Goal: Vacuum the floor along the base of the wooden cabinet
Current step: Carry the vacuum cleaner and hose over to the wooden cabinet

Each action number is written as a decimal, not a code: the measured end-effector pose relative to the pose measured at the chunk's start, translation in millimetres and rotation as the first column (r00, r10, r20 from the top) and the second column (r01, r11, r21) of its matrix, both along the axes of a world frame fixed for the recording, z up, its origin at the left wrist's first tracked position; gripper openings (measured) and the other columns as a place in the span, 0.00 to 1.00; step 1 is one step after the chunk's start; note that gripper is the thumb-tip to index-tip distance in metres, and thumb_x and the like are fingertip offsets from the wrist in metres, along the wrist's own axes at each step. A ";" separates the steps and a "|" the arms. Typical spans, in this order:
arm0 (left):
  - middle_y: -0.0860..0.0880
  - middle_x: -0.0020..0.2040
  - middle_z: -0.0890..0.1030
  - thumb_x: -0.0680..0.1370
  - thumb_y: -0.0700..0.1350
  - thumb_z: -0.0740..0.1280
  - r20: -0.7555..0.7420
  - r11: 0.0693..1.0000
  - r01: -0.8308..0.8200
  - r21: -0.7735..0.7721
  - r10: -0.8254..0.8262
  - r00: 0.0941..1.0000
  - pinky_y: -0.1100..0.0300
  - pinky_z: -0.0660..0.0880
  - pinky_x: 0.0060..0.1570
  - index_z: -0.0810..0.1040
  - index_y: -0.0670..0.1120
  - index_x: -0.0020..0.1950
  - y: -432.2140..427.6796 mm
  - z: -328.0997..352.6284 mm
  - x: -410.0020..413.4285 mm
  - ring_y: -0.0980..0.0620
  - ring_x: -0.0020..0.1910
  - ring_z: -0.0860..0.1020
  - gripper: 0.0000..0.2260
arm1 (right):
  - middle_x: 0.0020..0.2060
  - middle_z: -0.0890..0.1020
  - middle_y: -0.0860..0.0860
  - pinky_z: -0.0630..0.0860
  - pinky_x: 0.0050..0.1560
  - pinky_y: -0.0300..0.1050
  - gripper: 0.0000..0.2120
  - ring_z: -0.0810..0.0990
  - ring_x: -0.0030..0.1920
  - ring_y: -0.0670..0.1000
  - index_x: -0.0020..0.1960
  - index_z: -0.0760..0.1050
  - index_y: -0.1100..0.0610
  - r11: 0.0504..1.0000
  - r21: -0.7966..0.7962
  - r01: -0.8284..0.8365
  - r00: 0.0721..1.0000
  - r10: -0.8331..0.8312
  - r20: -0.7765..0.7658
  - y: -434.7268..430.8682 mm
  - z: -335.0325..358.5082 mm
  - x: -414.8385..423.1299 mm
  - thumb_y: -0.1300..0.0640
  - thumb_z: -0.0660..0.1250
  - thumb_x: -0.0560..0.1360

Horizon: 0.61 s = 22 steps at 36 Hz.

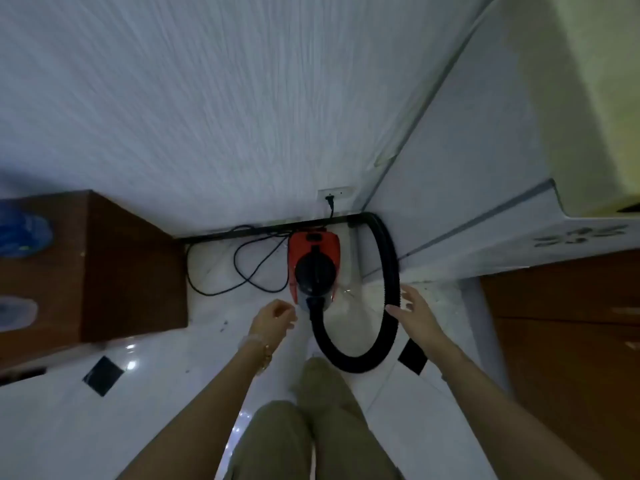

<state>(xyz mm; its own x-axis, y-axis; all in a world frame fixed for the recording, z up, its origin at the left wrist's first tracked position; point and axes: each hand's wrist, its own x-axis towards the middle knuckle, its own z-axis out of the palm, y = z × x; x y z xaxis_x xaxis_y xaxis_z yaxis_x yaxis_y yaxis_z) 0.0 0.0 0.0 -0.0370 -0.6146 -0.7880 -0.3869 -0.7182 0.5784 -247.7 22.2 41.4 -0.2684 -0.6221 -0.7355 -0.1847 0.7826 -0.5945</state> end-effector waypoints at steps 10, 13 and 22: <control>0.40 0.61 0.78 0.79 0.41 0.62 0.062 0.995 0.062 0.078 -0.067 0.996 0.61 0.70 0.53 0.75 0.39 0.64 -52.9 -152.2 -45.4 0.43 0.57 0.76 0.15 | 0.44 0.77 0.52 0.72 0.39 0.38 0.20 0.76 0.42 0.49 0.65 0.69 0.61 0.974 0.070 0.217 0.976 -0.216 -0.011 -25.2 -146.4 -18.8 0.57 0.68 0.76; 0.40 0.68 0.74 0.78 0.42 0.64 0.035 0.992 0.060 0.109 -0.065 0.997 0.58 0.69 0.62 0.68 0.41 0.71 -66.1 -201.0 -55.1 0.42 0.66 0.72 0.21 | 0.50 0.78 0.53 0.74 0.44 0.39 0.21 0.78 0.46 0.49 0.64 0.70 0.57 0.962 -0.008 0.275 0.961 -0.275 -0.025 -29.7 -179.9 -20.8 0.53 0.70 0.74; 0.41 0.67 0.74 0.75 0.43 0.68 -0.014 0.988 -0.005 0.153 0.007 1.000 0.48 0.71 0.67 0.63 0.39 0.74 -102.2 -309.7 -73.4 0.41 0.65 0.73 0.29 | 0.37 0.81 0.52 0.79 0.35 0.40 0.07 0.79 0.29 0.49 0.48 0.75 0.55 0.949 -0.080 0.306 0.952 -0.306 0.014 -42.6 -231.6 -15.0 0.56 0.71 0.73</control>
<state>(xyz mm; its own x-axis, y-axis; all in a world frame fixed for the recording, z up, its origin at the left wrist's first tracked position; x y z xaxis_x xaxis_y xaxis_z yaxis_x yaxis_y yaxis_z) -73.4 -102.2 -309.7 -0.0458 -0.4870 -0.8722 -0.3745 -0.8011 0.4669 -262.7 -20.4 -190.1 -0.4538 -0.5673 -0.6872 0.0573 0.7509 -0.6579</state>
